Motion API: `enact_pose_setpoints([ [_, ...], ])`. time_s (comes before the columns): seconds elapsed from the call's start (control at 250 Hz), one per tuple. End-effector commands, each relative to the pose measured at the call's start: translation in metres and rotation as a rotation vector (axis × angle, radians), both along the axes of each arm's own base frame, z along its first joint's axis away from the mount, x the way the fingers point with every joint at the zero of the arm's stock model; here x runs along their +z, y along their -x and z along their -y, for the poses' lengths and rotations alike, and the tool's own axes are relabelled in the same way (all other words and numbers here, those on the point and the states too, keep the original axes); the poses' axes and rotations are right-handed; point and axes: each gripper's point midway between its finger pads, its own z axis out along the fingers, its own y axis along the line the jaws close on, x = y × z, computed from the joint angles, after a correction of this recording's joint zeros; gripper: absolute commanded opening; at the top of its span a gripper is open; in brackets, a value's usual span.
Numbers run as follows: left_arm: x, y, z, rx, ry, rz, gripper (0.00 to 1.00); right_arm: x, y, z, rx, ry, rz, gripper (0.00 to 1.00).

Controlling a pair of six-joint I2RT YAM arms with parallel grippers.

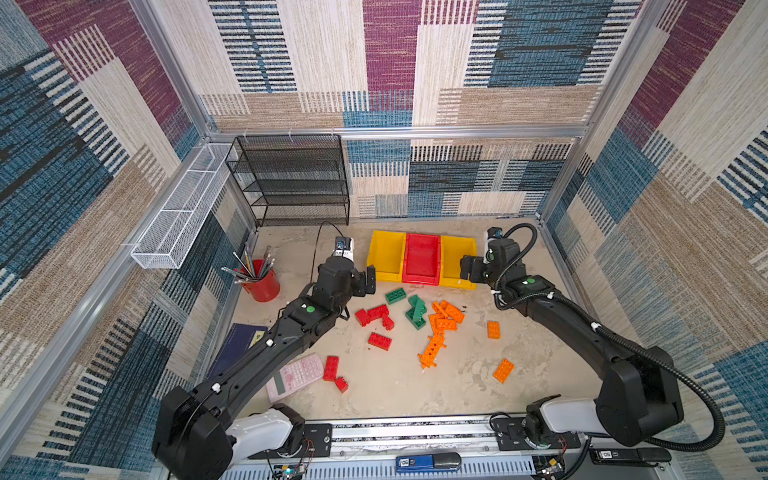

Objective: Sort the legos into containers by color
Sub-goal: 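Reach the right gripper over the green bricks near the bins while the left arm rises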

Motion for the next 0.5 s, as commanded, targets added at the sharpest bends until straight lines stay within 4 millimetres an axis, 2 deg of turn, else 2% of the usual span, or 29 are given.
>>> enact_pose_setpoints([
  [0.0,-0.016,0.022,-0.001,0.042,-0.035,-0.053,0.99,-0.013,0.012,-0.018,0.051,-0.026,-0.078,0.95],
  [0.192,-0.02,0.051,0.006,-0.002,-0.062,-0.078,0.99,-0.03,0.027,-0.063,0.156,-0.079,-0.203,0.89],
  [0.288,-0.02,0.054,0.003,-0.006,-0.053,-0.063,0.99,-0.033,0.034,-0.091,0.222,-0.119,-0.251,0.83],
  [0.496,-0.024,0.054,-0.002,-0.014,-0.081,-0.015,0.99,-0.05,0.039,-0.122,0.211,-0.165,-0.35,0.81],
])
